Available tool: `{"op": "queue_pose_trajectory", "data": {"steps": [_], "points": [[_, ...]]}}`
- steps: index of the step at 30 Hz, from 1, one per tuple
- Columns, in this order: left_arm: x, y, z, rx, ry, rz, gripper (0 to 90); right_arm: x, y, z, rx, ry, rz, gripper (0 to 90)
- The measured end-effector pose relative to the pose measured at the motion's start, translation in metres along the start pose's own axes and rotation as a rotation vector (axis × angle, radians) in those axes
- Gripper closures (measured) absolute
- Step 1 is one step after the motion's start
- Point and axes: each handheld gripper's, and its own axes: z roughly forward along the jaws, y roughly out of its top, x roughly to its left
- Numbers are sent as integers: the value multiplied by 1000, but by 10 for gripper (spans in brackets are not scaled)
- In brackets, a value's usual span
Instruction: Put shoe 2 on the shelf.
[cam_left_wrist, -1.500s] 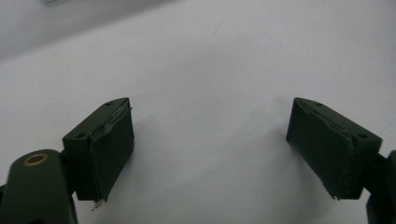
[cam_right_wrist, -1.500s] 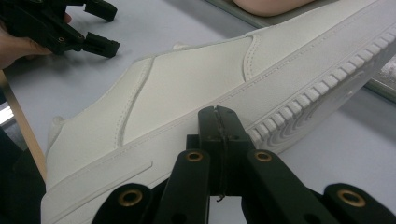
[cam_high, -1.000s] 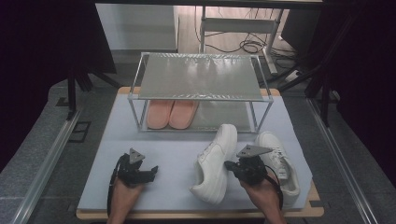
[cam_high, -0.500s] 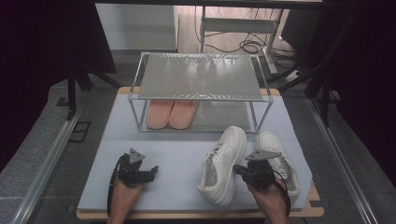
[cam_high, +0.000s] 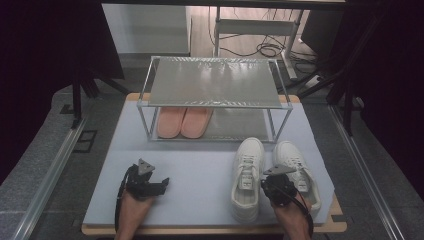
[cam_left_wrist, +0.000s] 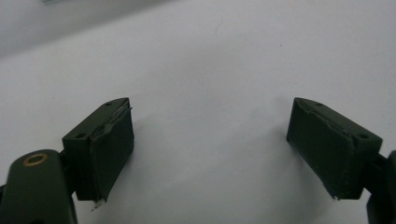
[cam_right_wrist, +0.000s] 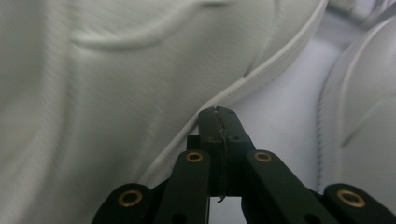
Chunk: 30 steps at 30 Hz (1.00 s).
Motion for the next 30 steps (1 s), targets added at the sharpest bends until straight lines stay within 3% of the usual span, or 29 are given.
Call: {"op": "queue_pose_trajectory", "data": {"steps": [2, 7, 11, 13, 17, 23, 30], "points": [[0, 0, 0, -1, 0, -1, 150, 6, -1, 10, 26, 24, -8, 900], [0, 0, 0, -1, 1, 1, 151, 16, 5, 18, -4, 63, -7, 900], [0, 0, 0, -1, 0, 0, 151, 12, 6, 21, -15, 90, 24, 900], [0, 0, 0, -1, 1, 1, 151, 11, 5, 21, -18, 77, 30, 900], [0, 0, 0, -1, 0, 0, 151, 2, 4, 31, -29, 57, 92, 900], [0, 0, 0, -1, 1, 1, 151, -1, 9, 35, -46, 15, 109, 900], [0, 0, 0, 0, 0, 0, 151, 0, 15, 40, -52, 11, 103, 900]]}}
